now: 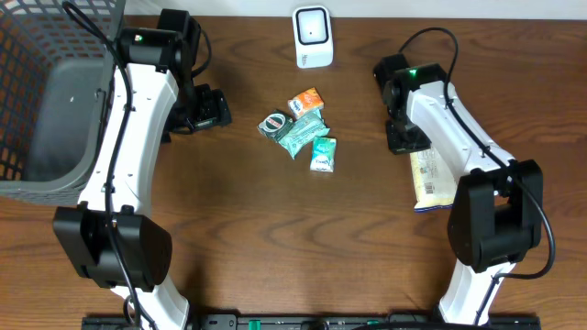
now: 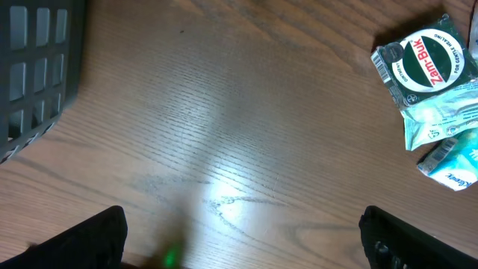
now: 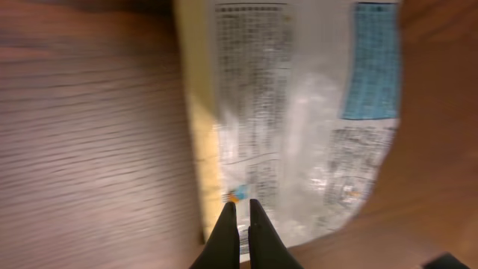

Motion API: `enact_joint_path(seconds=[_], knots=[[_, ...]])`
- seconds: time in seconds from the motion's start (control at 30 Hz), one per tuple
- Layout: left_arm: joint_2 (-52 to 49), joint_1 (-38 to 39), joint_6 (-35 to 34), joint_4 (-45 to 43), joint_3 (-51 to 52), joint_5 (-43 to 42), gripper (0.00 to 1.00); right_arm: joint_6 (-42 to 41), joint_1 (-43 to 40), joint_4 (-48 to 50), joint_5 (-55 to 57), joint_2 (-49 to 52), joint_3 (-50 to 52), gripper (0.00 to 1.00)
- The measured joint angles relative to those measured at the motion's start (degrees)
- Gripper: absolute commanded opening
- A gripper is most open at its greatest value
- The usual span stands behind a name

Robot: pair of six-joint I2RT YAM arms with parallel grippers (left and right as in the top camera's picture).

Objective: Scan the item barcode

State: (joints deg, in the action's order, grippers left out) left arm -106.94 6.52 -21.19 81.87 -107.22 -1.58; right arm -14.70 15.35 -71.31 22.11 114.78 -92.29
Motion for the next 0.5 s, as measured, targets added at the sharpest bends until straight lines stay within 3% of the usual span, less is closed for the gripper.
enact_joint_path(seconds=[0.07,0.13,0.17,0.3,0.5], knots=[[0.0,0.0,0.0,0.0,0.0,0.0,0.98,-0.4,0.0,0.0,-2.5,0.0,-0.7,0.3],[0.0,0.0,0.0,0.0,0.0,0.0,0.98,-0.5,0.0,0.0,-4.5,-0.2,-1.7,0.69],[0.0,0.0,0.0,0.0,0.0,0.0,0.98,-0.5,-0.1,0.1,-5.3,-0.4,-2.2,0.83],[0.0,0.0,0.0,0.0,0.0,0.0,0.98,1.3,-3.3,0.9,-9.4,-2.3,-5.8,0.99],[0.0,0.0,0.0,0.0,0.0,0.0,0.98,8.8,-16.8,3.5,-19.5,-3.3,-6.5,0.99]])
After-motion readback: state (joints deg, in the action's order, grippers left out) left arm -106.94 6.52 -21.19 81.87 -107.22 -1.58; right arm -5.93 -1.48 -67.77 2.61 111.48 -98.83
